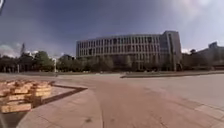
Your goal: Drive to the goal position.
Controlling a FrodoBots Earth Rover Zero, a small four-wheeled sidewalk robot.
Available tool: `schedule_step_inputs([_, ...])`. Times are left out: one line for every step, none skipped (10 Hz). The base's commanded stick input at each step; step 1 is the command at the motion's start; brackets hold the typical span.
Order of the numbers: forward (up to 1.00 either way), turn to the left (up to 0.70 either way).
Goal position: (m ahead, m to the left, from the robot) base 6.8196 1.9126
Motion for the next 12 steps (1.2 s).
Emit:
schedule_step_inputs([0.7,0.0])
schedule_step_inputs([0.7,0.0])
schedule_step_inputs([0.7,0.0])
schedule_step_inputs([0.7,0.0])
schedule_step_inputs([0.7,0.0])
schedule_step_inputs([0.7,0.0])
schedule_step_inputs([0.7,0.0])
schedule_step_inputs([0.7,0.0])
schedule_step_inputs([0.7,0.0])
schedule_step_inputs([0.7,0.0])
schedule_step_inputs([0.7,0.0])
schedule_step_inputs([0.7,0.0])
